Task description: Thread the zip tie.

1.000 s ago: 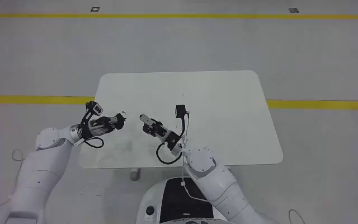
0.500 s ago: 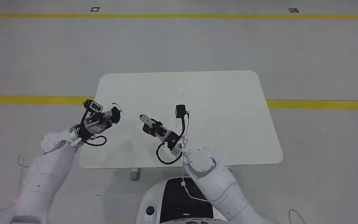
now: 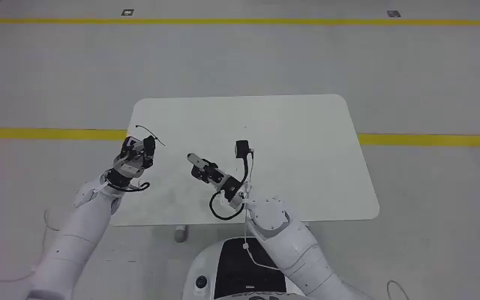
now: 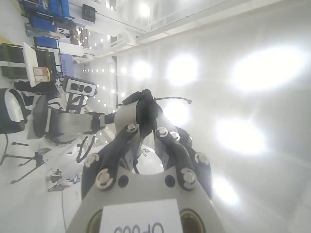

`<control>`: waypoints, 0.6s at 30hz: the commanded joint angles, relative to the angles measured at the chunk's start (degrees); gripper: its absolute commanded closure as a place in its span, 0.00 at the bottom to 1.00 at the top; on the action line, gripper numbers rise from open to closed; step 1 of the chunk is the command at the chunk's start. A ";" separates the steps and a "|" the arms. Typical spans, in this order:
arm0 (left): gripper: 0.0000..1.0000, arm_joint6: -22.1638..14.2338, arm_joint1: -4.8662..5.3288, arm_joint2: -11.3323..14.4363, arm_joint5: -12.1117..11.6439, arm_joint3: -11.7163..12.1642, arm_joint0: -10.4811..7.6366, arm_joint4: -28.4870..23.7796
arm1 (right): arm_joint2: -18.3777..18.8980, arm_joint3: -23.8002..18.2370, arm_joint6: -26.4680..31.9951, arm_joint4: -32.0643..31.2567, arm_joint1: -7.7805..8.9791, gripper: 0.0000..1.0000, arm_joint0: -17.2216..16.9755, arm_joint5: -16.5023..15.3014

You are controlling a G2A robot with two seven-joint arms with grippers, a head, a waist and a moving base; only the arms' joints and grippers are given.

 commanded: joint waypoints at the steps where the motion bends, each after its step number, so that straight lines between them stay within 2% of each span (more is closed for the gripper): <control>1: 1.00 0.00 0.00 0.00 0.01 0.00 0.01 -0.01 | 0.00 0.00 0.00 0.00 0.00 0.00 0.00 0.00; 3: 1.00 0.32 -0.03 0.01 0.15 -0.16 0.05 -0.14 | 0.00 0.00 0.00 0.00 0.00 0.00 0.00 0.00; 5: 1.00 1.15 -0.34 -0.25 0.96 -1.17 0.71 -2.42 | 0.00 0.00 0.00 0.00 0.00 0.00 0.00 0.00; 7: 1.00 0.00 -0.52 -0.29 1.67 -1.10 0.95 -2.69 | 0.00 0.00 0.00 0.00 0.00 0.00 0.00 0.00; 10: 1.00 0.00 -0.75 -0.11 6.38 -3.51 1.91 -5.62 | 0.00 0.00 0.00 0.00 0.00 0.00 0.00 0.00; 13: 1.00 0.00 -0.65 -0.87 8.56 -6.14 3.10 -6.41 | 0.00 0.00 0.00 0.00 0.00 0.00 0.00 0.00; 16: 1.00 0.00 -0.57 -1.65 8.32 -8.27 4.10 -6.05 | 0.00 0.00 0.00 0.00 0.00 0.00 0.00 0.00; 18: 1.00 0.00 -0.57 -1.91 6.58 -8.80 4.53 -4.99 | 0.00 0.00 0.00 0.00 0.00 0.00 0.00 0.00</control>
